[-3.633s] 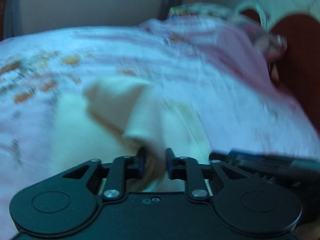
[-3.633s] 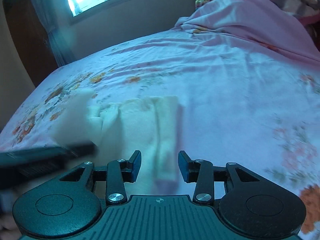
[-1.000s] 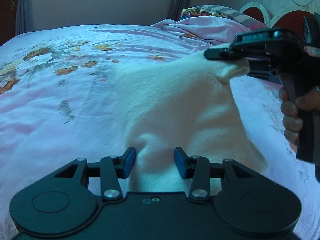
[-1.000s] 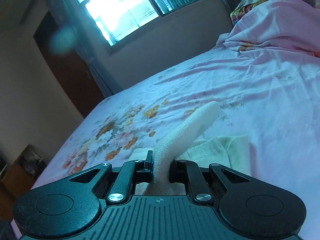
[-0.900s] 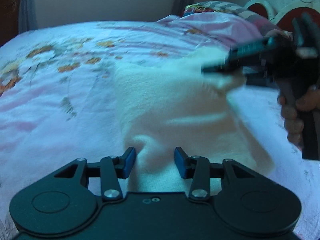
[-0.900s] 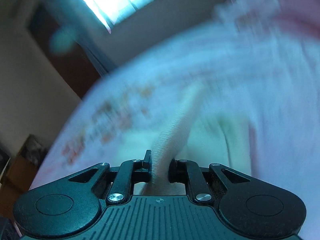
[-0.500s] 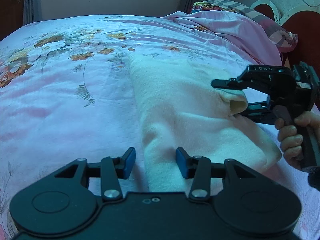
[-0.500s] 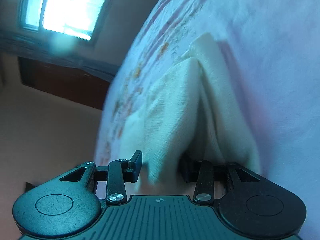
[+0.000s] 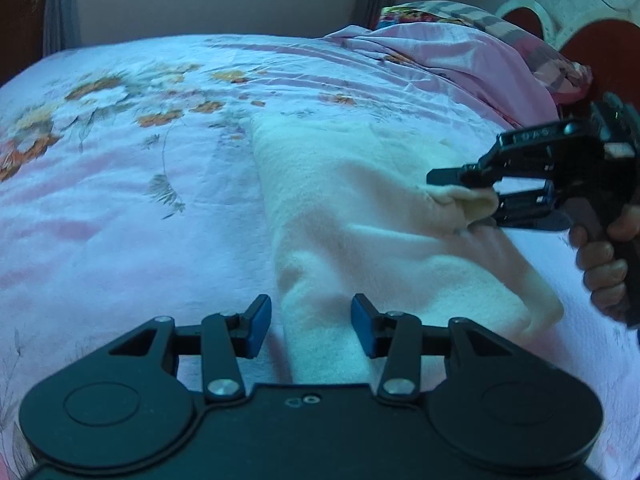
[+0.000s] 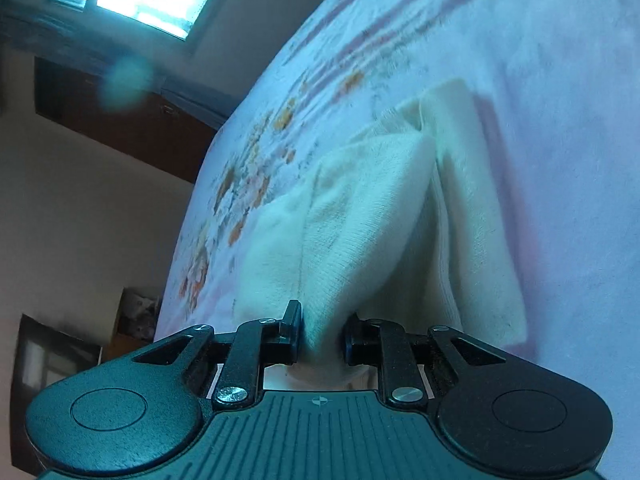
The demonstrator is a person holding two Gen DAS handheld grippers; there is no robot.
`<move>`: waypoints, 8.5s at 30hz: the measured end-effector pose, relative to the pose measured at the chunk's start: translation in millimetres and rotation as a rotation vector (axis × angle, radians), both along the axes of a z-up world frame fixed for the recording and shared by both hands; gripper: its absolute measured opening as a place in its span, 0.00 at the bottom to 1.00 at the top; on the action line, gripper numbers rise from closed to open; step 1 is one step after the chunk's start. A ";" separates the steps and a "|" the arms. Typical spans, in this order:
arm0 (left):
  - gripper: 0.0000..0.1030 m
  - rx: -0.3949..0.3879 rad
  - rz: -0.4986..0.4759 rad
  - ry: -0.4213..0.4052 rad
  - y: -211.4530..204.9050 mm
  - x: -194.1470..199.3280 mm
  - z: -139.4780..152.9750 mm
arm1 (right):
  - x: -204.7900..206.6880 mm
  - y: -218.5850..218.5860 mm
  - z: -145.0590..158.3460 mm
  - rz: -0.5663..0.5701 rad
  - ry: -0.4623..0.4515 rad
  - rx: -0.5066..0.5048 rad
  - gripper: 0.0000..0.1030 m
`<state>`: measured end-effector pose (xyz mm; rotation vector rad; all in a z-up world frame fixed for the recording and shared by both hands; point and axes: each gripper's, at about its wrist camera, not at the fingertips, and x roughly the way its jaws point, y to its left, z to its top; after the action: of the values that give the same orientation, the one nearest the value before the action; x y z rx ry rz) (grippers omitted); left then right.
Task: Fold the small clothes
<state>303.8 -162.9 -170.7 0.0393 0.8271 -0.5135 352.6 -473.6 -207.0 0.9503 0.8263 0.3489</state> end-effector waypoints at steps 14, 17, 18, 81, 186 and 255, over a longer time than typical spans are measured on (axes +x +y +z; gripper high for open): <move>0.40 0.004 -0.018 -0.004 2.8 -2.0 0.7 | 10.7 10.7 4.8 -0.025 -0.018 -0.062 0.24; 0.41 -0.026 -0.036 0.014 4.6 -5.6 6.4 | -10.6 -3.6 3.3 -0.085 -0.008 -0.053 0.59; 0.41 -0.049 -0.044 0.024 5.1 -9.7 10.7 | -15.4 -6.7 1.3 -0.084 -0.017 -0.020 0.62; 0.45 0.029 0.069 0.079 -19.5 24.4 20.0 | -97.0 36.9 10.7 -0.040 0.010 -0.123 0.29; 0.54 0.032 -0.004 0.111 -17.9 5.9 16.5 | -133.5 12.2 39.7 -0.168 0.033 -0.246 0.06; 0.63 0.026 0.092 -0.008 -105.9 134.3 9.1 | 13.5 31.5 47.2 -0.218 -0.155 -0.862 0.37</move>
<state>438.1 -268.8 -161.6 0.0271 0.8244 -0.4153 366.0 -442.2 -159.9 0.1948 0.6264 -0.1316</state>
